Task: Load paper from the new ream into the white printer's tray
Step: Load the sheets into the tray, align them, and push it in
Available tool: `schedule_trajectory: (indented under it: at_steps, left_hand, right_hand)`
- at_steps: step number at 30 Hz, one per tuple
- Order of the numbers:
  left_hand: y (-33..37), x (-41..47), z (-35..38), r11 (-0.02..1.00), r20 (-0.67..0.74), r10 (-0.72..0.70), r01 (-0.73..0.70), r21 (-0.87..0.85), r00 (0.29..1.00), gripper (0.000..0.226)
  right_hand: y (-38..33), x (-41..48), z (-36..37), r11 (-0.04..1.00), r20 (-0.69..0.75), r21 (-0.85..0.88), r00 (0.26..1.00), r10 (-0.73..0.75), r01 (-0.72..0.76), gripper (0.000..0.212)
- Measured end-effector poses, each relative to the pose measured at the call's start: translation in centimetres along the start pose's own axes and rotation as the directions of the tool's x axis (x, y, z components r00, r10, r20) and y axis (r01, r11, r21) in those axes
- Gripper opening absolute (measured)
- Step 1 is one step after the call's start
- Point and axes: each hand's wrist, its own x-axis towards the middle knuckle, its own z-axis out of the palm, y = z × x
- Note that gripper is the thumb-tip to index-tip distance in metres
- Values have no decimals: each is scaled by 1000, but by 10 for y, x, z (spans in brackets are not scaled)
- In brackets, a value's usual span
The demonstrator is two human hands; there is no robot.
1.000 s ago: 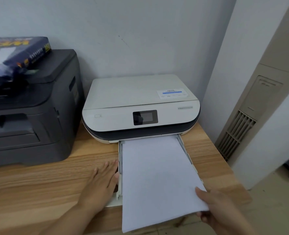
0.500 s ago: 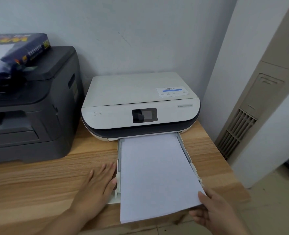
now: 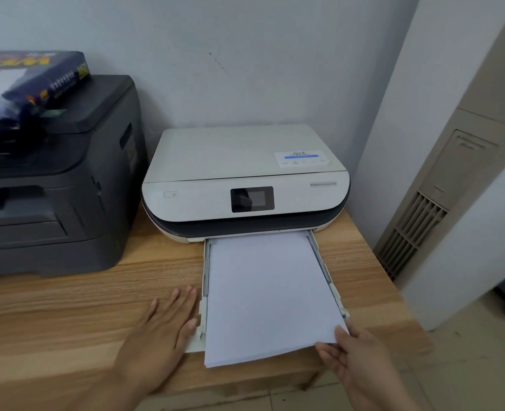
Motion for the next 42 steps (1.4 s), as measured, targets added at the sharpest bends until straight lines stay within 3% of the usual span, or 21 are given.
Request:
schedule_trajectory:
  at_steps: [6, 15, 17, 19, 21, 23, 26, 30, 32, 37, 42]
  left_hand:
    - [-1, 1, 2, 1000, 8, 1, -1, 18, 1000, 86]
    - [0, 1, 1, 999, 27, 1, -3, 42, 1000, 90]
    - [1, 1, 1, 999, 27, 3, -4, 47, 1000, 90]
    - [1, 1, 0, 999, 23, 1, -2, 35, 1000, 90]
    - [1, 0, 1, 1000, 18, 3, -4, 30, 1000, 91]
    - [1, -1, 1, 1000, 10, 5, -5, 23, 1000, 91]
    - [2, -2, 1, 1000, 12, 2, -2, 6, 1000, 92]
    - [3, -2, 0, 1000, 7, 5, -5, 7, 1000, 91]
    - [3, -2, 0, 1000, 1, 7, -7, 8, 1000, 92]
    - [2, -2, 0, 1000, -8, 12, -12, 16, 1000, 90]
    - [1, -1, 0, 1000, -1, 12, -12, 5, 1000, 86]
  right_hand:
    - [-15, 8, 16, 1000, -49, 4, 999, 12, -11, 44]
    - [-33, 18, 33, 996, -43, -23, 996, 83, -84, 41]
    - [-34, 18, 29, 992, -43, -90, 996, 83, -86, 39]
    - [-35, 16, 24, 961, -33, -276, 999, -5, -5, 34]
    - [-35, 16, 17, 768, 36, -621, 985, -170, 155, 24]
    - [-37, 15, 12, 451, 162, -846, 943, -290, 284, 21]
    - [-38, 17, 7, 131, 322, -910, 869, -377, 394, 39]
    - [-37, 22, 5, -200, 395, -918, 819, -416, 342, 68]
    - [-37, 25, 5, -277, 426, -902, 792, -437, 332, 74]
    - [-40, 28, 10, -343, 523, -844, 776, -352, 413, 82]
    - [-42, 32, 13, -419, 583, -793, 752, -309, 443, 72]
